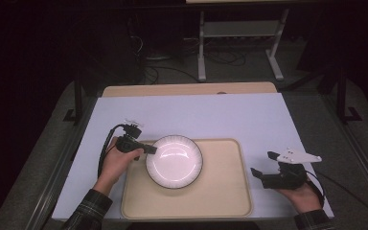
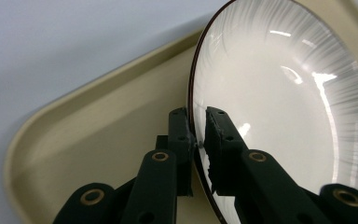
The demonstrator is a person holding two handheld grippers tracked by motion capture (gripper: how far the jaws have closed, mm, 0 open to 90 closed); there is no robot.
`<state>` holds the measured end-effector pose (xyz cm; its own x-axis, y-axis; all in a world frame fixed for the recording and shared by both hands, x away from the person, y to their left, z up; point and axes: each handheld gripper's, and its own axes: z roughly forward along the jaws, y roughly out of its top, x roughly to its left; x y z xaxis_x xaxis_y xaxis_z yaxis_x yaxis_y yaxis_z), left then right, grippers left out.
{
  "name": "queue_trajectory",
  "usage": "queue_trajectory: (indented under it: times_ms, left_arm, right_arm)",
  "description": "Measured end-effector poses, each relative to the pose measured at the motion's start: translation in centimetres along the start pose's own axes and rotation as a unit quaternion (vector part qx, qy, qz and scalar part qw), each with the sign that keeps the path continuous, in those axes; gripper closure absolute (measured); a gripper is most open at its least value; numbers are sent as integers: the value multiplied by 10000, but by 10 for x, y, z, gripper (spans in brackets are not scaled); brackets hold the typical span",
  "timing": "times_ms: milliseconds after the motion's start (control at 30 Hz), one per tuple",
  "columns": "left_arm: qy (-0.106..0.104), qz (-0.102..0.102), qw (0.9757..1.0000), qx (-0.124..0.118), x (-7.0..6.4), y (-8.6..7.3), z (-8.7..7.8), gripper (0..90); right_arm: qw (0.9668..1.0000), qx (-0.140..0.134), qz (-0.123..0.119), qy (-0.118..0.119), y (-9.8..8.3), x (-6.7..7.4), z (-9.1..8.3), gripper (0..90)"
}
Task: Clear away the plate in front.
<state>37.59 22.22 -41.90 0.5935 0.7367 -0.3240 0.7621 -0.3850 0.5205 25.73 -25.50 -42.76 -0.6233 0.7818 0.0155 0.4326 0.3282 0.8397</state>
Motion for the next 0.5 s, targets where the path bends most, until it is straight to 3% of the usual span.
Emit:
queue_trajectory:
  times_ms: [67,333,467,500]
  left_arm:
    - [-3,36,9999,105,2,-1,2,804]
    - [-70,114,9998,125,4,-2,4,800]
    - [23,341,9993,164,1,-1,4,776]
    - [104,456,9988,154,0,-1,5,731]
  right_arm:
    - [10000,10,-12,6,0,0,0,130]
    - [10000,-9,-7,6,0,0,0,130]
    - [10000,-6,-3,4,0,0,0,130]
    - [10000,-8,5,2,0,0,-1,131]
